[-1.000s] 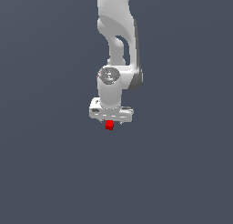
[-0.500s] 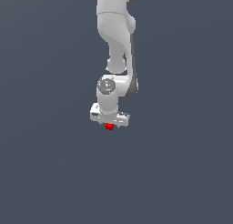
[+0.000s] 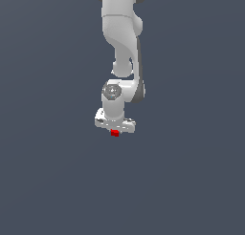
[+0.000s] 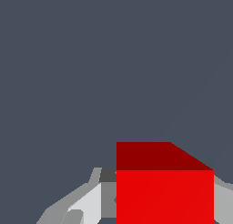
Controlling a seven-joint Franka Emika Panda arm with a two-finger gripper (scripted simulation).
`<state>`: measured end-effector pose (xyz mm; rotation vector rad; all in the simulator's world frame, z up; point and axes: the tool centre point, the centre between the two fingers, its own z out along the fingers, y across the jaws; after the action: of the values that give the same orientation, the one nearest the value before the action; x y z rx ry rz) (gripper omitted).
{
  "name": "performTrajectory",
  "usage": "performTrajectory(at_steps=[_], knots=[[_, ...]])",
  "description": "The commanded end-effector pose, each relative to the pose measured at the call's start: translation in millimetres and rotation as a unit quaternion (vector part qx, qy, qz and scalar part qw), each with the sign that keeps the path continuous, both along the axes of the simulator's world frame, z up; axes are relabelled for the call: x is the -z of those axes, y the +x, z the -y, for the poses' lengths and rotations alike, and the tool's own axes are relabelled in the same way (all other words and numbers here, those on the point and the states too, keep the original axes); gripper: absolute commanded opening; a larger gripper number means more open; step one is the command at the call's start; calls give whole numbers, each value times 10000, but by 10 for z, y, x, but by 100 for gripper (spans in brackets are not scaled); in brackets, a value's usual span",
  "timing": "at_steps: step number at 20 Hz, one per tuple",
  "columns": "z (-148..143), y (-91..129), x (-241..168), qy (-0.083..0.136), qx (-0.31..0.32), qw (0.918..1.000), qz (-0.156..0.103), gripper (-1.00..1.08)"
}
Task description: Pick up the red cube and move it to a goal position.
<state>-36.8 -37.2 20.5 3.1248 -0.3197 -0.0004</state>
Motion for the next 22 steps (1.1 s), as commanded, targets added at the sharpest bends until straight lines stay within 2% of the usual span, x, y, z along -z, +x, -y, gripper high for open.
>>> performTrajectory(at_steps=[1,11,22], knots=[[2,2,4,-1,2,10000,1,-100],[-14,96,-88,-1,2,10000,1,-100],[-94,590,-526,-1,2,10000,1,-100]])
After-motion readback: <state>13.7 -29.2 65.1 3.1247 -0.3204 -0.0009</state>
